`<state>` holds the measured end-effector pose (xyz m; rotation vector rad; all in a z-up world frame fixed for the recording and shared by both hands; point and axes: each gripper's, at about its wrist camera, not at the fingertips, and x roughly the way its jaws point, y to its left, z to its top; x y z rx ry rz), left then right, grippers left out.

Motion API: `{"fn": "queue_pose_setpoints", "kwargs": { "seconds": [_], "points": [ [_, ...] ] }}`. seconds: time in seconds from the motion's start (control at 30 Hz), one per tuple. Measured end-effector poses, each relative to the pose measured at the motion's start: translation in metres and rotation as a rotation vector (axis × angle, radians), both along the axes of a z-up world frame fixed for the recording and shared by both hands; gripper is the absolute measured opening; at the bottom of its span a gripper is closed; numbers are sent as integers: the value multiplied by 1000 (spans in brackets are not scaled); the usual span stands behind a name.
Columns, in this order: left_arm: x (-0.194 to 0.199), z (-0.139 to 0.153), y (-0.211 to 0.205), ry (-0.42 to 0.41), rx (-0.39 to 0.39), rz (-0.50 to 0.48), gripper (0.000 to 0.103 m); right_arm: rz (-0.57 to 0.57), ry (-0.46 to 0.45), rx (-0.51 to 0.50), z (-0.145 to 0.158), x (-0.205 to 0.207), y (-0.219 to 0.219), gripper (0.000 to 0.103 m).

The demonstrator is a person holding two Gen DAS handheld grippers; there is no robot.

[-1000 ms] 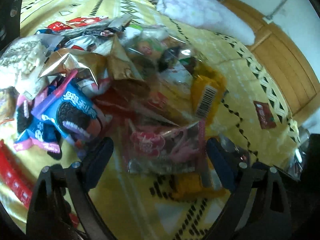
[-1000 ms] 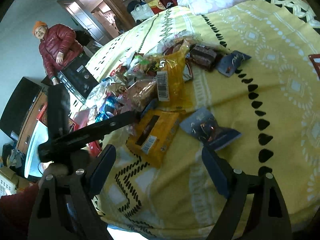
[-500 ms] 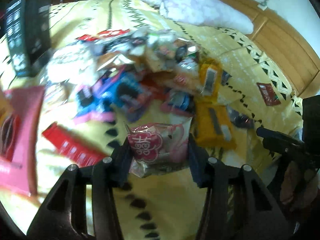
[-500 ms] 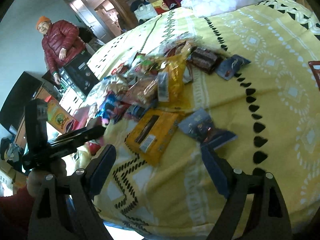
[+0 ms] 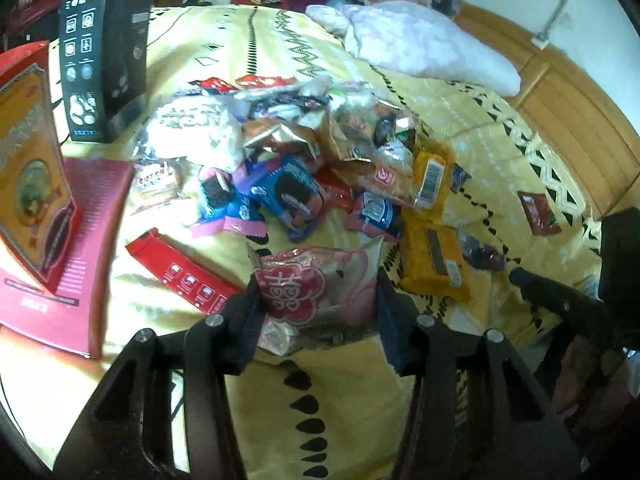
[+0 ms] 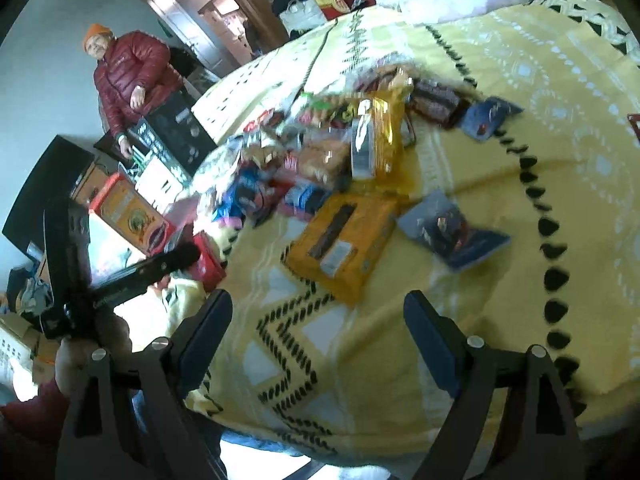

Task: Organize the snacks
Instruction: 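Grasp the golden translucent bag with the right tool while the left tool lifts the pink bag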

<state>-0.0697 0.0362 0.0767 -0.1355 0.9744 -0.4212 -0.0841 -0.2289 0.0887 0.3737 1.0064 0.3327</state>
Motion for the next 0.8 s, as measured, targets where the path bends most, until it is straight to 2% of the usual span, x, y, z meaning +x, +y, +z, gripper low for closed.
{"fn": "queue_pose_setpoints", "kwargs": {
  "seconds": [0.13, 0.3, 0.47, 0.67, 0.8],
  "points": [
    [1, 4, -4, -6, 1, -3, 51, -30, -14, 21, -2, 32, -6, 89],
    [4, 7, -5, -7, -5, -4, 51, -80, 1, 40, -18, 77, -10, 78],
    [12, 2, -7, 5, 2, -5, 52, -125, 33, 34, -36, 120, -10, 76],
    [17, 1, -16, 6, 3, -24, 52, -157, 78, -27, -61, 148, -9, 76],
    [20, 1, -17, 11, 1, -26, 52, -177, 74, -18, -70, 153, -19, 75]
  ]
}}
